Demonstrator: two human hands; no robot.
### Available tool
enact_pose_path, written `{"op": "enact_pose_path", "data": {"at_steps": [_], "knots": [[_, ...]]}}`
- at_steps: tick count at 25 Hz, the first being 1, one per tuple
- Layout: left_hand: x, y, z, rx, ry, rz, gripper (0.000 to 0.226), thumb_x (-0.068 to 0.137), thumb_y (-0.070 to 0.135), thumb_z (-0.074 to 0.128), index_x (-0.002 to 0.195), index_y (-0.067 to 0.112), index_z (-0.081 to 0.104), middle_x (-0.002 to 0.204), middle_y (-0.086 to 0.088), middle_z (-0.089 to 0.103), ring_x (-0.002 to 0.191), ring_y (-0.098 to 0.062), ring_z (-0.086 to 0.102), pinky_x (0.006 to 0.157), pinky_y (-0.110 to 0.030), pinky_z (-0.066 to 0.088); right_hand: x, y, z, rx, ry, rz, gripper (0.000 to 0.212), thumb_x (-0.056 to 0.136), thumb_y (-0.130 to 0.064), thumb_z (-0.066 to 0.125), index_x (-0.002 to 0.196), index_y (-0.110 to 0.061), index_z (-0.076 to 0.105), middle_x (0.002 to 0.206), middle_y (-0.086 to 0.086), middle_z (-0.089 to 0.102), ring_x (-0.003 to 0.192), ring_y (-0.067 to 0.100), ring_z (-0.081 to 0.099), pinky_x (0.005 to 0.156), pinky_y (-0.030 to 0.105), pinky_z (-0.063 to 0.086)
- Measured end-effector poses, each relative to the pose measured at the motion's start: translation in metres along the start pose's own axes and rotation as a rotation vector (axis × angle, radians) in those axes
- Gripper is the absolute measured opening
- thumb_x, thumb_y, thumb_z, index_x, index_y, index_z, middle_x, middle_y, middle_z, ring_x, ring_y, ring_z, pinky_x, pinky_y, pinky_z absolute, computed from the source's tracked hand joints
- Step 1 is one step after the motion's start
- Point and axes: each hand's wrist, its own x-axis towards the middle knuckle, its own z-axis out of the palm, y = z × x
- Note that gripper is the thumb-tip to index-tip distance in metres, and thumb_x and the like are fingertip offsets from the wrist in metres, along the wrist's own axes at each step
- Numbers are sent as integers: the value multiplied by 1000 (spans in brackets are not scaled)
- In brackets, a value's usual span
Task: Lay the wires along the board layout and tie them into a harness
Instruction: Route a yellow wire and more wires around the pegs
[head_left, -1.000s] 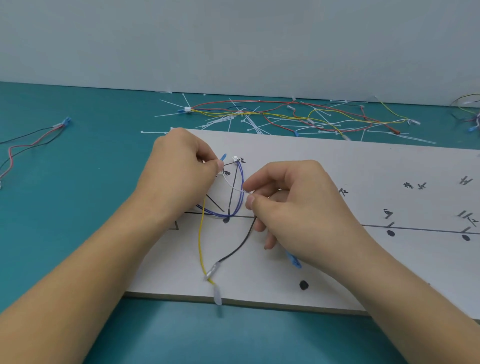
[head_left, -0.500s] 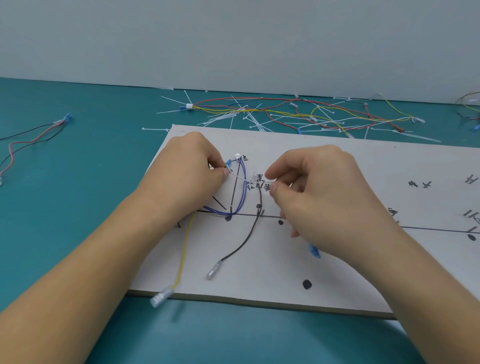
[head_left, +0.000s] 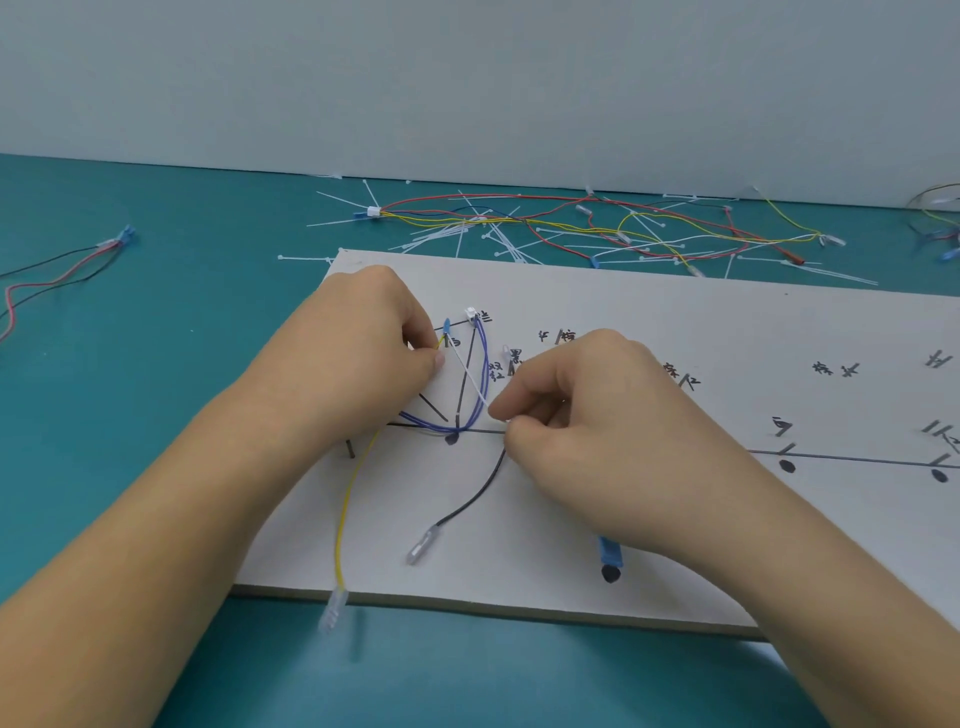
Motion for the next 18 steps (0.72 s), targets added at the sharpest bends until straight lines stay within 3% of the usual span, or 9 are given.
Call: {"op": "enact_pose_path", "data": {"at_steps": [5,9,12,16,18], "knots": [[-5,5,-7,9,-45,-14,16,87,26,74,72,20,78,55,5,63,56,-12,58,48,-20,34,-5,-6,5,37,-99,25,20,82,-19,54,87,-20,74,66,-6,69,49,14,66,45,32,59],[-10,9,-11,22,-73,-18,25,86,29,74,64,16,73,53,0,64,54,-17,61,46,-20,36,-4,-6,3,153,-157,111,17,84,-14,54,85,-19,71,59,-7,68,43,22,68,43,36,60],[-12,11,-12,29,-80,-14,26,86,30,75,64,16,73,51,0,63,53,-16,60,45,-20,34,-3,-7,3,187,-189,108,17,85,-9,55,83,-16,70,58,4,71,42,22,69,45,36,60],[-14,12,-12,23,-110,5,28,86,31,75,62,17,71,50,3,63,50,-15,60,44,-19,35,-4,-9,7,289,-225,139,15,88,-7,57,84,-16,69,64,11,73,47,27,70,50,45,63],[-15,12,-12,19,-134,17,31,89,32,73,63,15,71,51,1,64,48,-16,57,44,-20,37,-5,-10,7,353,-248,150,14,91,-6,60,86,-14,69,68,13,73,50,26,71,47,43,61]]}}
